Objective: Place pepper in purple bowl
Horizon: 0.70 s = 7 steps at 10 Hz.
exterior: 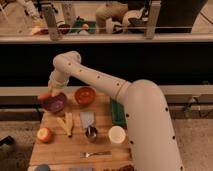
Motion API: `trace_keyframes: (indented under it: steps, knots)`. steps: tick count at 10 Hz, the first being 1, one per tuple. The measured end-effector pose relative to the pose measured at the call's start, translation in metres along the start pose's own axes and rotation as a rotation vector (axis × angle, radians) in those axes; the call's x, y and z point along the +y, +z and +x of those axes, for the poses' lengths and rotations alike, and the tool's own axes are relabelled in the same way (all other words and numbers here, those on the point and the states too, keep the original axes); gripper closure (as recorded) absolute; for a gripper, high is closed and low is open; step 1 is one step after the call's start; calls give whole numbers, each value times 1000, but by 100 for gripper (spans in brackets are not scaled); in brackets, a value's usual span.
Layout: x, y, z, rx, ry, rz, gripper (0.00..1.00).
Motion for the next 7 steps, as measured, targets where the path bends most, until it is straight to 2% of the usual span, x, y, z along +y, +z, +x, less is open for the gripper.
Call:
trace_keyframes:
  steps: [5, 7]
  knots:
    - [-3, 2, -5, 8, -4, 10, 20]
    - [-8, -8, -10, 25, -1, 52, 20]
